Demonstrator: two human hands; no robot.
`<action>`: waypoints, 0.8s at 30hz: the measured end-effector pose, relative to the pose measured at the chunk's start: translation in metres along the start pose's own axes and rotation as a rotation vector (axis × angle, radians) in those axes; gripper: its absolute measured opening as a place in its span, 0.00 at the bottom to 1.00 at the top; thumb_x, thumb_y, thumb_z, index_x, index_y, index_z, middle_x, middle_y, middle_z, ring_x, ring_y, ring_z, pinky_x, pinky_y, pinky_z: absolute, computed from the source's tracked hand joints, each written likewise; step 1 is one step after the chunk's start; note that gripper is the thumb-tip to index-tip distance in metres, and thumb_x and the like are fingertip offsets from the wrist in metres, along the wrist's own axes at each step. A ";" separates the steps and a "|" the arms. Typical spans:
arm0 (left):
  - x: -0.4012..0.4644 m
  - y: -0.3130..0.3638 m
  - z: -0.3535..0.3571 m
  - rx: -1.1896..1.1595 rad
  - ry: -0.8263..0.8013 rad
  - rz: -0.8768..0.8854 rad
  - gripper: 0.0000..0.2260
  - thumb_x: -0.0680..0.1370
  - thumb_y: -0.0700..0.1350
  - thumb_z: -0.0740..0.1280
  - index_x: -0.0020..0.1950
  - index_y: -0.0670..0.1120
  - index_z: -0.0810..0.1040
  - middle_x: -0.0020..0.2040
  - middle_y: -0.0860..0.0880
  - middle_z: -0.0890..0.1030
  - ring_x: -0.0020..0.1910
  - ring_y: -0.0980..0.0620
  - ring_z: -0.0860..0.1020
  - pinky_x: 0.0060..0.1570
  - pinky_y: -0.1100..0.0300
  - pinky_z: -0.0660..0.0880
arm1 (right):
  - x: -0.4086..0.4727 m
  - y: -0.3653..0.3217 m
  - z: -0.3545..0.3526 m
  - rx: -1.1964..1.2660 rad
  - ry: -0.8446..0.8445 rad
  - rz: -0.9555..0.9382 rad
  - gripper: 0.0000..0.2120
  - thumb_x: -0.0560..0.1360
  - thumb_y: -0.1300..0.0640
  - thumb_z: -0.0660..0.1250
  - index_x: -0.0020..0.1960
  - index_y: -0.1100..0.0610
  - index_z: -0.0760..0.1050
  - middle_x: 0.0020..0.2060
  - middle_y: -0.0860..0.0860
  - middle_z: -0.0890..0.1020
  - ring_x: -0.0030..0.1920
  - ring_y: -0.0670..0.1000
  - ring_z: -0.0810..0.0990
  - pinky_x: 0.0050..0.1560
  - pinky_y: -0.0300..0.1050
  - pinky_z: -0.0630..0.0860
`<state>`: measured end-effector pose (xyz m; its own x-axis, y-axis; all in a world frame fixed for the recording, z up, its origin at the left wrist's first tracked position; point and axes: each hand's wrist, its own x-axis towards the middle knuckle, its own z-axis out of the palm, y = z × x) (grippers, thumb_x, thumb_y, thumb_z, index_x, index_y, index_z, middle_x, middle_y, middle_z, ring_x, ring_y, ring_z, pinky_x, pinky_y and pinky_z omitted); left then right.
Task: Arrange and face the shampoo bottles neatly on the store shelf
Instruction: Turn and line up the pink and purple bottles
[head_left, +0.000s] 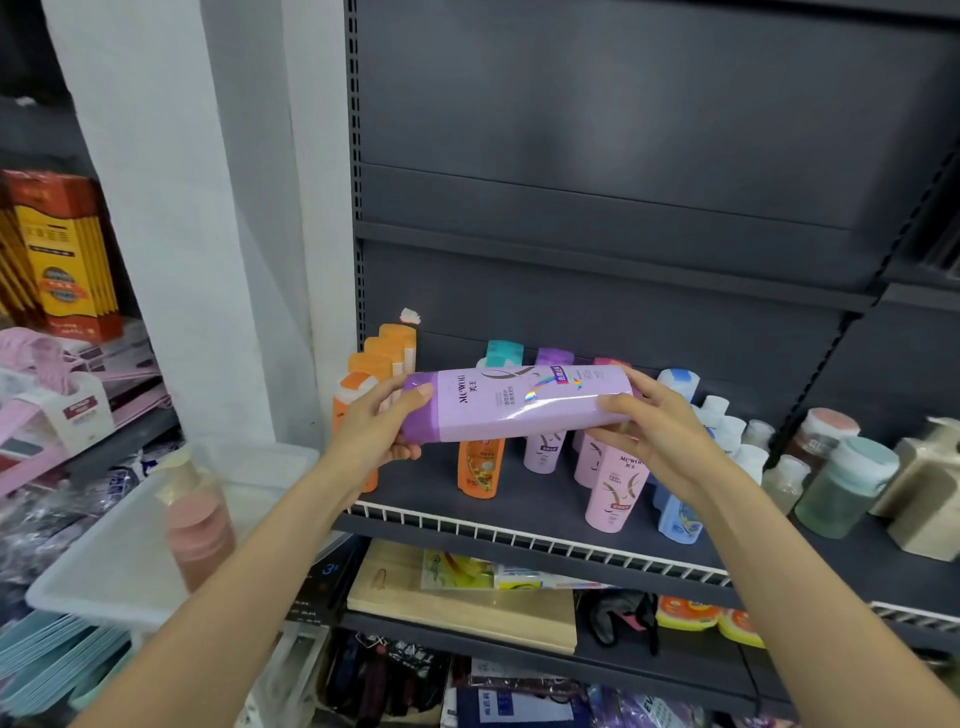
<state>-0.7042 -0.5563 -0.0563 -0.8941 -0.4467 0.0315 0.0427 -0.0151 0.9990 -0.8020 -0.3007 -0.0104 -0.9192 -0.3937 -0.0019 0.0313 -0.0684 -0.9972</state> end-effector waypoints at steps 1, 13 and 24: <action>-0.001 0.001 -0.001 -0.028 -0.030 -0.016 0.18 0.77 0.52 0.65 0.67 0.51 0.72 0.56 0.43 0.79 0.35 0.52 0.77 0.32 0.64 0.76 | -0.001 0.001 -0.001 0.022 -0.001 -0.007 0.20 0.75 0.66 0.66 0.65 0.55 0.72 0.52 0.54 0.82 0.46 0.49 0.83 0.46 0.43 0.82; -0.012 -0.004 -0.006 -0.147 -0.154 -0.174 0.15 0.75 0.47 0.68 0.59 0.41 0.76 0.48 0.43 0.83 0.36 0.52 0.81 0.33 0.68 0.77 | 0.002 -0.003 0.016 -0.104 0.239 -0.006 0.19 0.69 0.47 0.73 0.50 0.62 0.78 0.40 0.53 0.82 0.32 0.47 0.82 0.40 0.42 0.82; 0.001 0.005 0.004 -0.124 -0.184 -0.207 0.12 0.76 0.49 0.67 0.56 0.45 0.76 0.53 0.44 0.81 0.55 0.47 0.79 0.57 0.54 0.76 | 0.008 -0.004 0.009 -0.241 0.336 0.118 0.20 0.72 0.44 0.70 0.52 0.61 0.75 0.39 0.55 0.79 0.34 0.51 0.79 0.36 0.42 0.79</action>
<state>-0.7068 -0.5535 -0.0516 -0.9548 -0.2533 -0.1553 -0.1044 -0.2032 0.9736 -0.8062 -0.3122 -0.0057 -0.9928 -0.0631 -0.1017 0.0879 0.1915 -0.9776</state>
